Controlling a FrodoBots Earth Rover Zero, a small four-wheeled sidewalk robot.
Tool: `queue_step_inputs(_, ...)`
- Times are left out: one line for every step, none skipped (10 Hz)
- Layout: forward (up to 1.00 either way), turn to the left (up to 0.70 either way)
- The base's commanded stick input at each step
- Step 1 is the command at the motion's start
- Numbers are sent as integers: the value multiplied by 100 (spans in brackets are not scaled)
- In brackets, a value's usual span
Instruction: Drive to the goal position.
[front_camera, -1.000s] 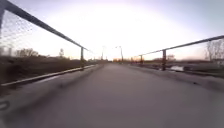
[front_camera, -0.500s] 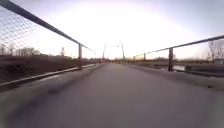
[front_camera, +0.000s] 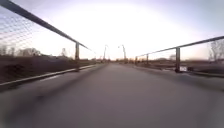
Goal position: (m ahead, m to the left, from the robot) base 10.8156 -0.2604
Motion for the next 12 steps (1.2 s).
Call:
queue_step_inputs(100, 1)
queue_step_inputs(100, 1)
queue_step_inputs(100, 1)
queue_step_inputs(100, 1)
queue_step_inputs(100, 1)
queue_step_inputs(100, 1)
queue_step_inputs(100, 1)
queue_step_inputs(100, 1)
queue_step_inputs(100, 1)
queue_step_inputs(100, 1)
queue_step_inputs(100, 1)
queue_step_inputs(100, 1)
